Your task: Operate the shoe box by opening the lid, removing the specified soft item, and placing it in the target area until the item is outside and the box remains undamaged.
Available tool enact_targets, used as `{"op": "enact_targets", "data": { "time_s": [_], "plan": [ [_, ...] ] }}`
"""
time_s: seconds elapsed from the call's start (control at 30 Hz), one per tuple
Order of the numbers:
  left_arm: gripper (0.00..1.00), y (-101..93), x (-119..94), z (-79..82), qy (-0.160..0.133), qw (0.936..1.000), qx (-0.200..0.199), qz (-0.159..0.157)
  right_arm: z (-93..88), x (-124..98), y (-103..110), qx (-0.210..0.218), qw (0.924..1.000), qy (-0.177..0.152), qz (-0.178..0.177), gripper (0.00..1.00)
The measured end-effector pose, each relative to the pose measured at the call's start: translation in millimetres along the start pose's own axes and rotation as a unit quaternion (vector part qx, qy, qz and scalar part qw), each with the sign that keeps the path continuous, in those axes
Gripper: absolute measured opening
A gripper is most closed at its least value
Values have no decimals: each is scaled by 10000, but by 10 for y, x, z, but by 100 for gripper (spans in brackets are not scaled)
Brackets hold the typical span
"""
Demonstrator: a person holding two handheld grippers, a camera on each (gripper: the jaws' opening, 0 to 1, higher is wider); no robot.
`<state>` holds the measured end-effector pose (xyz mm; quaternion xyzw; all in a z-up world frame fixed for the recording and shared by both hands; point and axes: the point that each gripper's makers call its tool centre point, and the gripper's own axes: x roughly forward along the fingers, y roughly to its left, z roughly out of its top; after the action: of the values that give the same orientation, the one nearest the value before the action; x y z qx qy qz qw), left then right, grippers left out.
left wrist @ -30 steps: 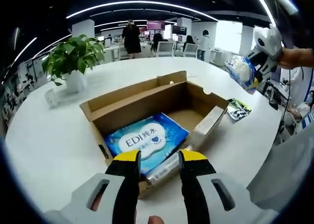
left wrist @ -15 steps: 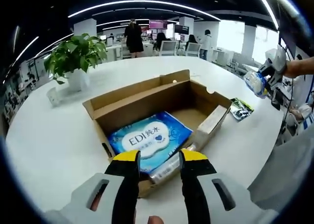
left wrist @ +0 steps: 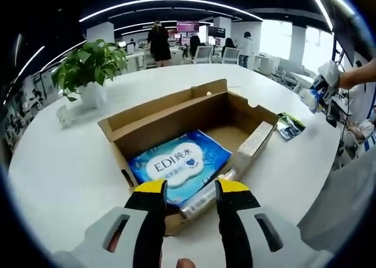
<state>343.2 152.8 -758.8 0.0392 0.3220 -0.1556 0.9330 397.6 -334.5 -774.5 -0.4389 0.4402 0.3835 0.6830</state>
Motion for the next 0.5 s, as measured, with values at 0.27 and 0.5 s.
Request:
{"op": "enact_targets", "data": {
  "time_s": [0.27, 0.5],
  "plan": [
    [33, -15, -33, -16, 60, 9999, 117, 72, -181, 106, -80, 59, 9998, 165, 112, 36],
    [33, -17, -40, -15, 55, 9999, 144, 75, -223, 277, -35, -90, 9991, 299, 295, 37]
  ]
}}
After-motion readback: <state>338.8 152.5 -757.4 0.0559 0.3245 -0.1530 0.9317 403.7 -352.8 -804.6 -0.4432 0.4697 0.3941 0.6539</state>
